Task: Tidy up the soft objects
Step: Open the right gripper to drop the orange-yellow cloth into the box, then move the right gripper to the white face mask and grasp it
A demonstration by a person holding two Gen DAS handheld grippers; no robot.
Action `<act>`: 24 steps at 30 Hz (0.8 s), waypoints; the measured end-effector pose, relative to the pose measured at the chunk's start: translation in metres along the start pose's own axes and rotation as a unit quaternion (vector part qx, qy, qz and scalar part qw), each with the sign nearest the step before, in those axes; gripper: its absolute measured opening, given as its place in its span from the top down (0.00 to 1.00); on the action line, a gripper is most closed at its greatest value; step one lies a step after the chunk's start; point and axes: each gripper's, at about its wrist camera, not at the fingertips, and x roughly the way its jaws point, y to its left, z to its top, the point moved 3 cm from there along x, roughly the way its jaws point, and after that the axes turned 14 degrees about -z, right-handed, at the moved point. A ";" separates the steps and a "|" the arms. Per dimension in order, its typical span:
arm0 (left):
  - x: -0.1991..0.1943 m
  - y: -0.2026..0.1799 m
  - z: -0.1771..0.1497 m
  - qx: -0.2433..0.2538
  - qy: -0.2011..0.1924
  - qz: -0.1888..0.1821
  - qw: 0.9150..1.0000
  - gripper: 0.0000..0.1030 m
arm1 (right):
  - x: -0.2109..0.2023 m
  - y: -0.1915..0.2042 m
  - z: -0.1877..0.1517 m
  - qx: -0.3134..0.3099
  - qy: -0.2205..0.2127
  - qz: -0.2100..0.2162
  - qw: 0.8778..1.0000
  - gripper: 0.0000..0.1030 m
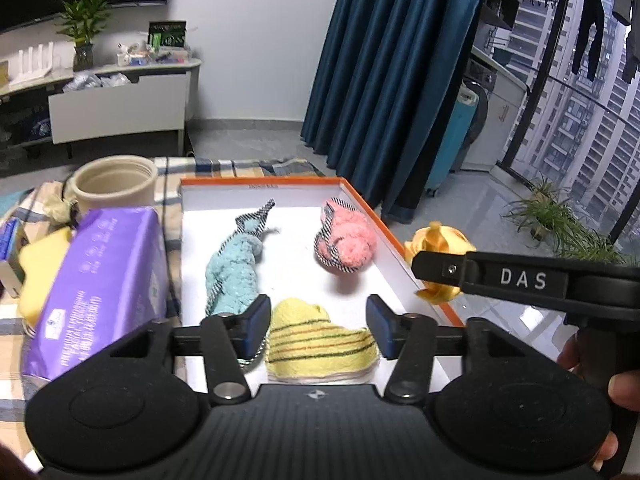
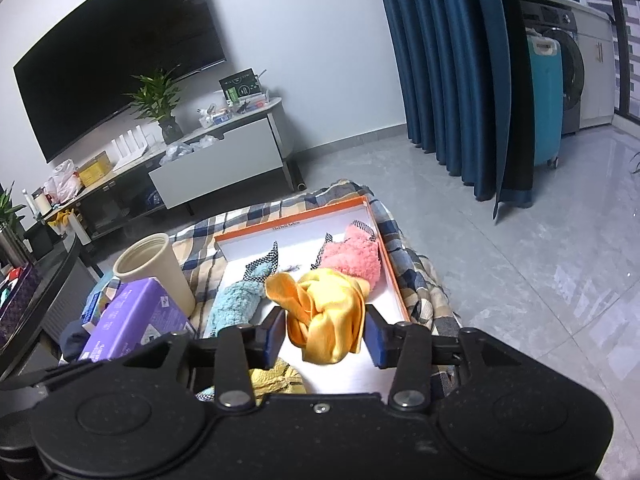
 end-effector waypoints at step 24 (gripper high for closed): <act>-0.079 0.025 -0.005 0.007 -0.053 0.052 0.997 0.32 | -0.057 0.032 -0.033 -0.045 0.003 0.058 0.997 0.28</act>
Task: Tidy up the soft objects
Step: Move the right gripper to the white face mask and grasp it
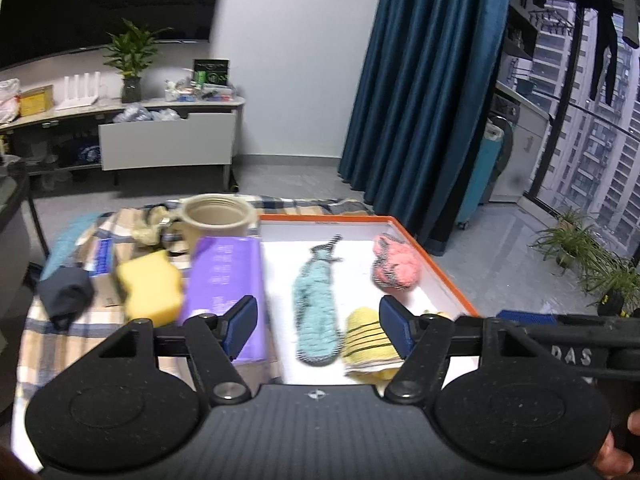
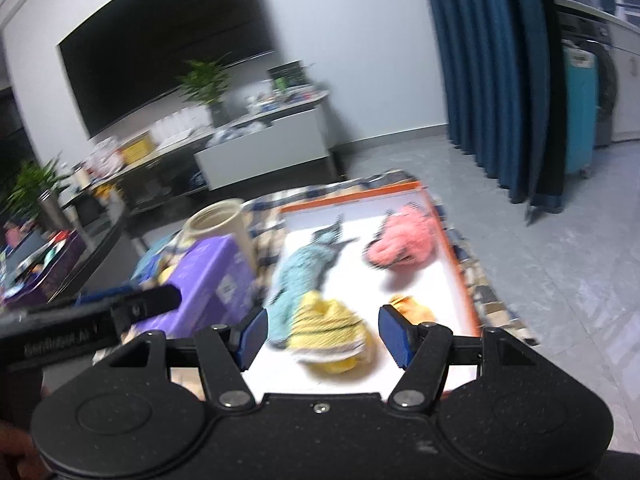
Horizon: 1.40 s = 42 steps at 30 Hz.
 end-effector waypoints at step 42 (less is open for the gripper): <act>-0.102 0.161 -0.062 -0.147 -0.025 0.159 0.976 0.24 | 0.029 0.219 -0.117 -0.278 0.003 0.082 0.957 0.46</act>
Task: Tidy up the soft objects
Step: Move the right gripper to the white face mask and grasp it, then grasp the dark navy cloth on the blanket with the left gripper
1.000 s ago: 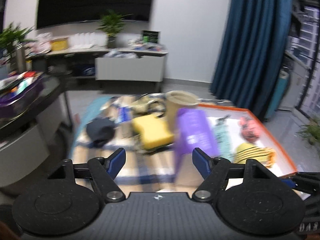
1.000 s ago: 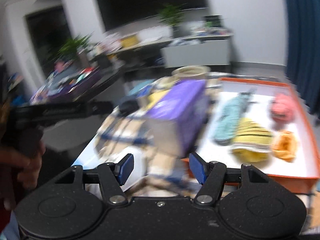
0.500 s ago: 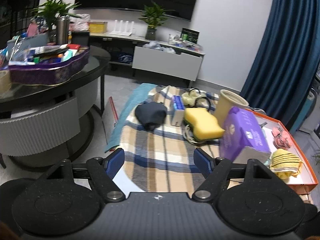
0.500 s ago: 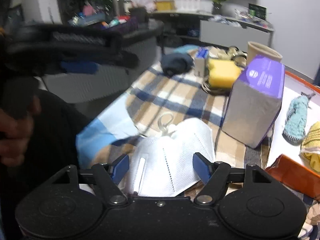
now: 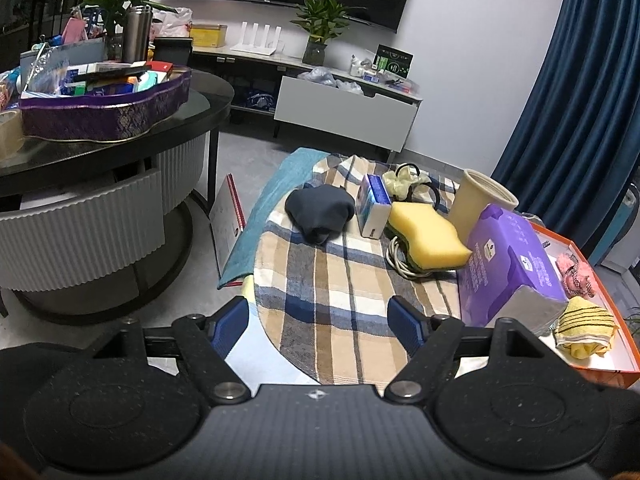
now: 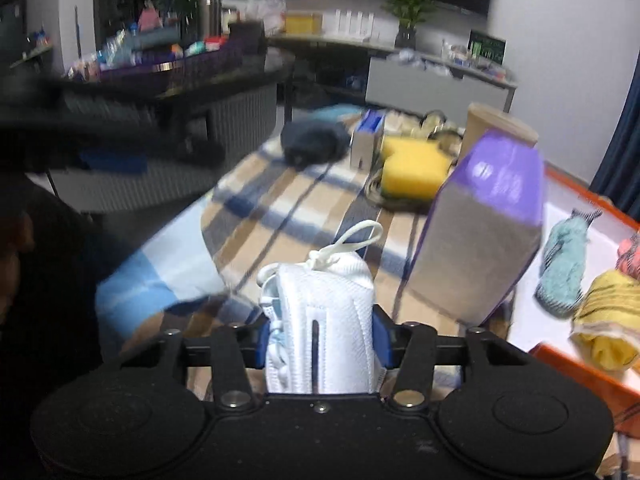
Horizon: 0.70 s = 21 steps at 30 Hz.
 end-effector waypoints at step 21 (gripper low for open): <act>0.133 0.020 0.064 0.085 0.024 0.059 0.994 0.06 | -0.051 -0.077 0.043 0.098 -0.088 0.051 0.990 0.46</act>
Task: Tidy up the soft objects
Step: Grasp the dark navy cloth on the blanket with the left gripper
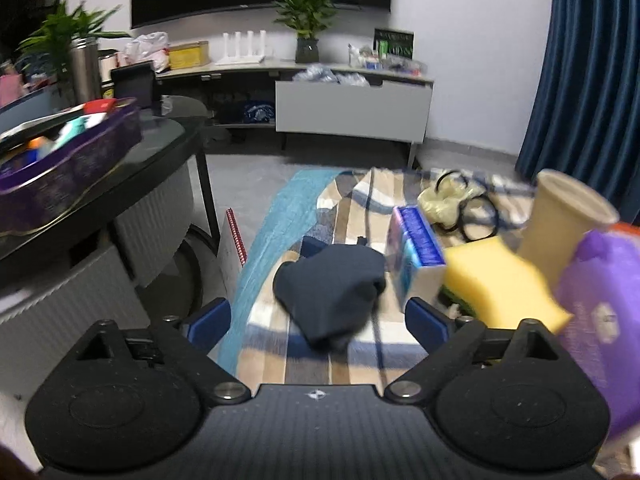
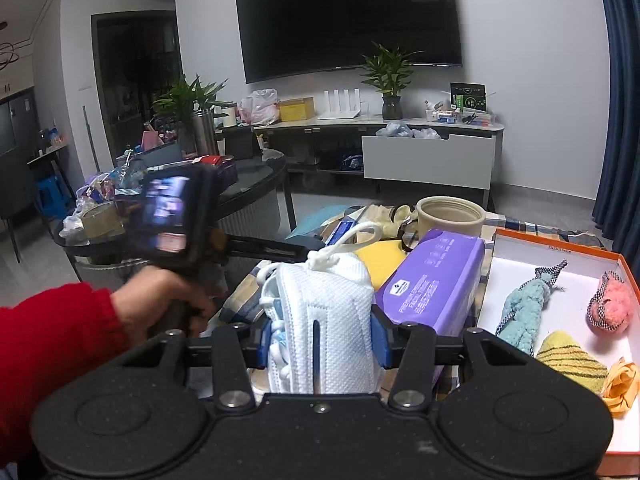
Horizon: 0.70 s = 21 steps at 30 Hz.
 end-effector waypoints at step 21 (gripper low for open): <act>-0.014 0.004 0.008 -0.039 -0.016 -0.061 0.997 0.69 | 0.018 -0.006 0.023 0.020 -0.003 -0.014 1.000 0.46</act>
